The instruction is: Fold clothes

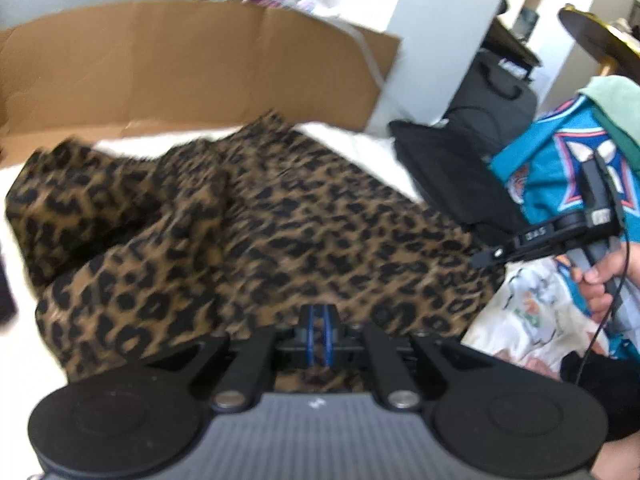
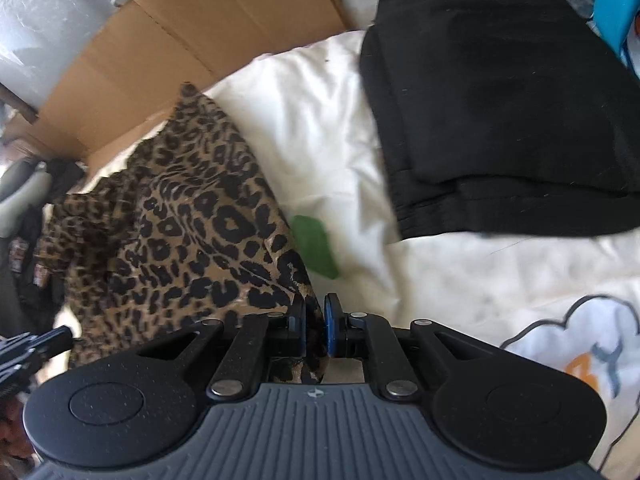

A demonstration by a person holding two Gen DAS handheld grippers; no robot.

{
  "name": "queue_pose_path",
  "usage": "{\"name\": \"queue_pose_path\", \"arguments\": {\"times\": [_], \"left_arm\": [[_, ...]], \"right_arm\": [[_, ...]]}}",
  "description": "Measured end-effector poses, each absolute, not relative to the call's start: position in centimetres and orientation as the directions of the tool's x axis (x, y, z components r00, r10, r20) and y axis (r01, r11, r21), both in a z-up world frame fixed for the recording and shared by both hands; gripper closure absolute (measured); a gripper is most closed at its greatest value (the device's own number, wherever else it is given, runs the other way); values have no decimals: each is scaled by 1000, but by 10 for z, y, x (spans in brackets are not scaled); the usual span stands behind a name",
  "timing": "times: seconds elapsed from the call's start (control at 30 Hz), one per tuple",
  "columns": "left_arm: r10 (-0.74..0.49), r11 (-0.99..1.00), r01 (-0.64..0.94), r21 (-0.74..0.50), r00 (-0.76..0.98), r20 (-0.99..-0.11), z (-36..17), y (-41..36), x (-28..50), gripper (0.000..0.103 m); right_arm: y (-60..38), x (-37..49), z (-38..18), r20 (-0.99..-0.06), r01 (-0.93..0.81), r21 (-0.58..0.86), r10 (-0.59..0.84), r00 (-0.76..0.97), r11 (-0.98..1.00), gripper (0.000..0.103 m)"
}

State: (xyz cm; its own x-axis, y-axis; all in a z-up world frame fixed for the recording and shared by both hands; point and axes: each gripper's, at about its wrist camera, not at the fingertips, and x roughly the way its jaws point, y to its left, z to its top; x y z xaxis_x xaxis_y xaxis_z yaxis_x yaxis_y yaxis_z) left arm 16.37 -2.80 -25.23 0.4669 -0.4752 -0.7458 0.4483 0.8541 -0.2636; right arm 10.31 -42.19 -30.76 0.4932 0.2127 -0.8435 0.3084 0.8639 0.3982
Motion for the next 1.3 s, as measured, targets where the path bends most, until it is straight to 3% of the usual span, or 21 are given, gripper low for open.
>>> {"name": "queue_pose_path", "arguments": {"times": [0.43,0.5,0.57,0.6,0.87,0.97,1.17,1.23,1.27,1.3], "left_arm": [[-405,867,430,-254,309,-861,-273,12,139,82],[-396,871,416,-260,283,-874,-274,19,135,70],[-388,877,399,-268,258,-885,-275,26,131,68],[-392,879,383,-283,244,-887,-276,30,131,68],[-468,879,186,-439,162,-869,-298,50,135,66],[-482,876,98,-473,137,-865,-309,53,136,66],[-535,845,71,-531,119,-836,-315,53,134,67],[-559,829,52,-557,101,-823,-319,52,133,83],[-565,825,54,-563,86,-820,-320,50,133,98],[-571,821,59,-568,75,-818,-321,48,133,98]], "right_arm": [[-439,89,-306,-866,383,309,92,491,871,86],[-440,81,-301,-844,378,355,119,523,855,72],[-436,77,-298,-828,356,369,129,546,858,56],[-435,76,-299,-823,345,377,139,551,860,54],[-422,81,-310,-836,304,365,166,523,880,53],[-417,83,-313,-843,278,336,156,515,900,53],[-410,85,-319,-854,244,285,130,504,927,53],[-408,85,-323,-858,230,274,129,498,934,53],[-408,85,-324,-858,221,273,134,495,936,59],[-407,86,-324,-860,212,268,134,493,940,73]]}}
